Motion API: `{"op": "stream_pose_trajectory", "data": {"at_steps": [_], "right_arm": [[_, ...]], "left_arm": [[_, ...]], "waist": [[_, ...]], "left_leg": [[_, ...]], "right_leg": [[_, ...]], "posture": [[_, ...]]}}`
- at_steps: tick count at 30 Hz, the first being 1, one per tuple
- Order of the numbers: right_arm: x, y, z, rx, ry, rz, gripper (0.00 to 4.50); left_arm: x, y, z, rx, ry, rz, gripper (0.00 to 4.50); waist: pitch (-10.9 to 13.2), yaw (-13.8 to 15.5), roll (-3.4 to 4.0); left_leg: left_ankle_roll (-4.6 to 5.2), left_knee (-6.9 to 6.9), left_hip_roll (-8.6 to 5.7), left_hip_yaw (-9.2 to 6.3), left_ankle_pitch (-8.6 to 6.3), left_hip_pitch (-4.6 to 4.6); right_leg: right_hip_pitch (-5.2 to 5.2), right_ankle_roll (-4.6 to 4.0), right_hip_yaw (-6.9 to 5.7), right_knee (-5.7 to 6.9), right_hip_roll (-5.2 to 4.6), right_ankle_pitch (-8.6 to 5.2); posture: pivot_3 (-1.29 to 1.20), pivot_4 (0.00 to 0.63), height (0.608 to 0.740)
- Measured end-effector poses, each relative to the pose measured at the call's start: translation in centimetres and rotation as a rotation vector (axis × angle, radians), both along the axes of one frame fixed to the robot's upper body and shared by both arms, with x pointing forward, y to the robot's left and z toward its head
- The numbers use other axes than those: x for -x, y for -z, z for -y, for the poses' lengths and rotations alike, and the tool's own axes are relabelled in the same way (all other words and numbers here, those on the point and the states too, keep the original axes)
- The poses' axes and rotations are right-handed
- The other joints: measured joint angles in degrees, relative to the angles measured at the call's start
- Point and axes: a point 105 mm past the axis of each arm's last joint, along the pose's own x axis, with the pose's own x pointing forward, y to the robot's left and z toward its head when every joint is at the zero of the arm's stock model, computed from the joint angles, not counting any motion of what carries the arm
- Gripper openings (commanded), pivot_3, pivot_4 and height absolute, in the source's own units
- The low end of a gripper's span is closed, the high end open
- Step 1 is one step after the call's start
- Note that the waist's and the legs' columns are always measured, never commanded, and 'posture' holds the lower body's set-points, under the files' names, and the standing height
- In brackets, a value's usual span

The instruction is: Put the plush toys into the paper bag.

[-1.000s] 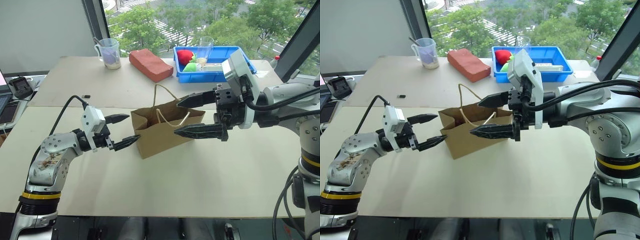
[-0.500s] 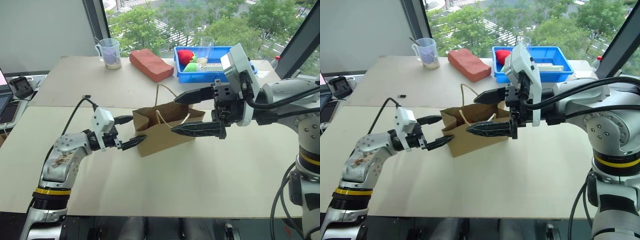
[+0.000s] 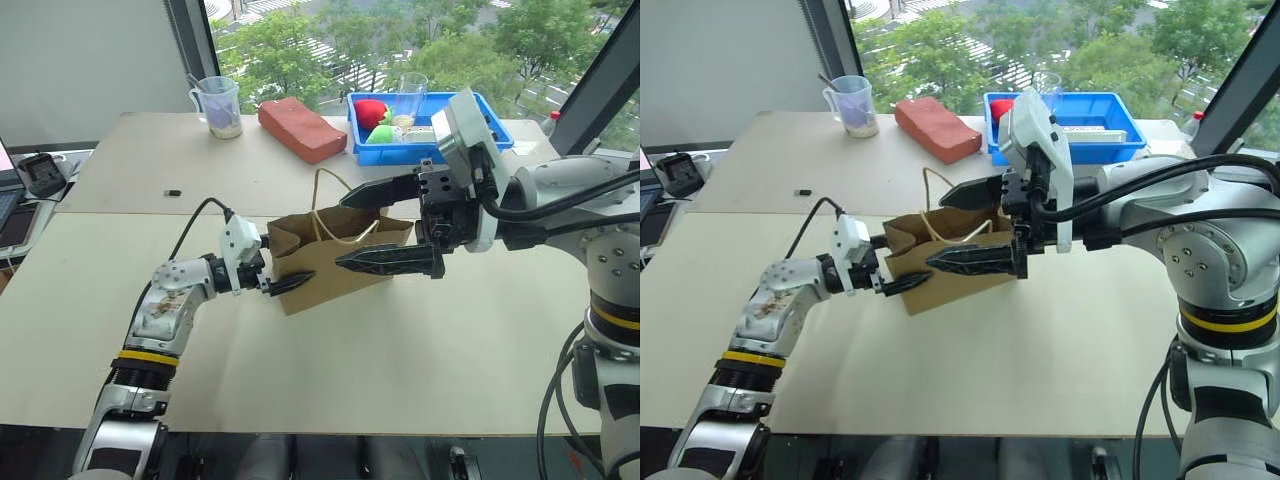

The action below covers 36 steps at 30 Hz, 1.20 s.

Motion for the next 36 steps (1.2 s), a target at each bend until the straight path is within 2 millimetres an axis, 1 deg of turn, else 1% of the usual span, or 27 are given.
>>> {"op": "stream_pose_trajectory", "data": {"at_steps": [1, 2, 3, 4, 6, 7, 13, 15, 17, 19, 22, 24, 26, 29, 33, 36], "right_arm": [[0.0, 0.0, 0.0, 0.000, 0.002, 0.002, 4.50], [0.0, 0.0, 0.0, -0.001, 0.004, 0.003, 4.50], [-0.1, 0.0, 0.0, -0.001, 0.008, 0.004, 4.50], [-0.1, -0.1, 0.0, -0.002, 0.010, 0.004, 4.50], [-0.1, -0.1, 0.0, -0.002, 0.013, 0.005, 4.50], [-0.1, -0.1, 0.0, -0.003, 0.014, 0.006, 4.50], [-0.3, -0.1, 0.1, 0.000, 0.023, 0.011, 4.50], [-0.7, -0.3, 0.5, 0.008, 0.040, 0.018, 4.50], [-1.1, -0.8, 1.2, 0.018, 0.058, 0.038, 4.50], [-1.6, -1.4, 2.5, 0.046, 0.095, 0.058, 4.50], [-2.2, -1.8, 4.1, 0.078, 0.139, 0.063, 4.50], [-2.0, -2.3, 5.0, 0.102, 0.152, 0.064, 4.50], [-1.7, -2.8, 5.5, 0.120, 0.151, 0.071, 4.50], [-1.4, -2.7, 5.9, 0.134, 0.162, 0.048, 4.50], [-0.8, -2.2, 6.3, 0.158, 0.158, 0.010, 4.50], [-0.4, -2.0, 6.4, 0.164, 0.153, -0.010, 4.50]], "left_arm": [[-0.1, -0.1, 0.0, 0.001, 0.006, 0.009, 2.66], [-0.1, -0.1, 0.0, 0.000, 0.008, 0.010, 2.26], [-0.1, 0.0, 0.0, 0.000, 0.011, 0.008, 1.75], [-0.1, 0.0, 0.0, -0.001, 0.013, 0.005, 1.38], [-0.1, 0.1, 0.0, -0.001, 0.015, 0.003, 0.39], [0.0, 0.1, 0.0, -0.001, 0.018, 0.003, 0.05], [0.0, -0.1, -0.1, 0.012, 0.016, -0.002, 0.05], [0.0, -0.3, -0.1, 0.016, 0.024, -0.020, 0.05], [0.2, -0.8, 0.0, 0.012, 0.057, -0.021, 0.05], [0.7, -1.5, -0.2, -0.016, 0.112, -0.014, 0.05], [1.4, -1.9, -0.4, -0.051, 0.188, -0.016, 0.05], [2.2, -1.9, 0.0, -0.074, 0.283, -0.024, 0.05], [2.8, -1.7, 0.4, -0.092, 0.360, -0.031, 0.05], [2.7, -1.3, 1.1, -0.074, 0.425, -0.046, 0.05], [2.4, -1.5, 1.8, -0.071, 0.471, -0.031, 0.05], [2.4, -0.7, 1.8, -0.085, 0.493, -0.051, 0.05]], "waist": [[0.00, -0.02, 0.00], [0.00, -0.04, 0.00], [0.00, -0.06, 0.00], [0.00, -0.07, 0.00], [0.00, -0.08, 0.00], [0.00, -0.09, 0.00], [0.00, -0.08, 0.00], [0.00, -0.03, 0.00], [0.00, -0.03, 0.00], [0.00, 0.02, 0.00], [0.00, -0.06, 0.01], [0.00, -0.07, 0.01], [0.00, -0.08, 0.01], [0.00, -0.07, 0.01], [0.00, -0.01, 0.01], [0.00, -0.12, 0.01]], "left_leg": [[0.00, 0.00, 0.00, 0.00, 0.00, 0.00], [0.00, 0.00, 0.00, 0.00, 0.00, 0.00], [0.00, 0.00, 0.00, 0.00, 0.00, 0.00], [0.00, -0.01, 0.00, 0.00, 0.00, 0.00], [0.00, 0.00, 0.01, 0.00, 0.00, 0.00], [0.00, -0.01, 0.01, 0.00, 0.00, 0.00], [0.00, 0.00, 0.01, 0.00, 0.00, -0.01], [0.01, 0.01, 0.00, 0.00, 0.00, -0.03], [0.00, 0.03, -0.01, 0.00, 0.00, -0.07], [0.01, 0.03, 0.00, 0.00, -0.01, -0.07], [0.02, 0.02, 0.00, 0.01, -0.01, -0.08], [0.03, 0.02, 0.01, 0.02, -0.01, -0.12], [0.03, 0.02, 0.04, 0.02, -0.02, -0.12], [0.03, 0.11, 0.04, 0.03, -0.02, -0.15], [0.05, 0.18, 0.04, 0.03, -0.03, -0.22], [0.06, 0.18, 0.05, 0.03, -0.03, -0.23]], "right_leg": [[0.00, 0.00, 0.00, 0.00, 0.00, 0.00], [0.00, 0.00, 0.01, 0.00, 0.00, 0.00], [-0.01, 0.00, 0.01, 0.01, 0.00, 0.00], [-0.02, 0.00, 0.01, 0.01, 0.00, 0.00], [-0.02, 0.00, 0.01, 0.02, 0.00, 0.00], [-0.02, 0.00, 0.01, 0.02, 0.00, 0.00], [-0.02, 0.00, 0.01, 0.02, 0.00, 0.00], [-0.02, 0.00, 0.00, 0.02, 0.00, 0.00], [-0.05, 0.00, -0.01, 0.01, 0.00, 0.00], [-0.04, 0.00, -0.04, -0.01, 0.01, 0.00], [-0.05, 0.00, -0.03, -0.03, 0.02, 0.00], [-0.07, 0.00, -0.04, -0.04, 0.02, 0.00], [-0.07, 0.00, -0.04, -0.06, 0.05, 0.00], [-0.06, 0.00, -0.03, -0.06, 0.05, 0.00], [-0.07, 0.01, -0.04, -0.04, 0.04, 0.00], [-0.08, 0.01, -0.04, -0.02, 0.05, 0.00]], "posture": [[0.00, 0.150, 0.740], [0.00, 0.150, 0.740], [0.00, 0.150, 0.740], [0.00, 0.150, 0.740], [0.00, 0.150, 0.740], [0.00, 0.150, 0.740], [0.00, 0.150, 0.740], [0.00, 0.150, 0.740], [0.00, 0.150, 0.740], [0.00, 0.150, 0.740], [0.00, 0.150, 0.740], [0.00, 0.150, 0.740], [0.00, 0.150, 0.740], [0.00, 0.150, 0.740], [0.00, 0.150, 0.740], [0.00, 0.150, 0.740]]}}
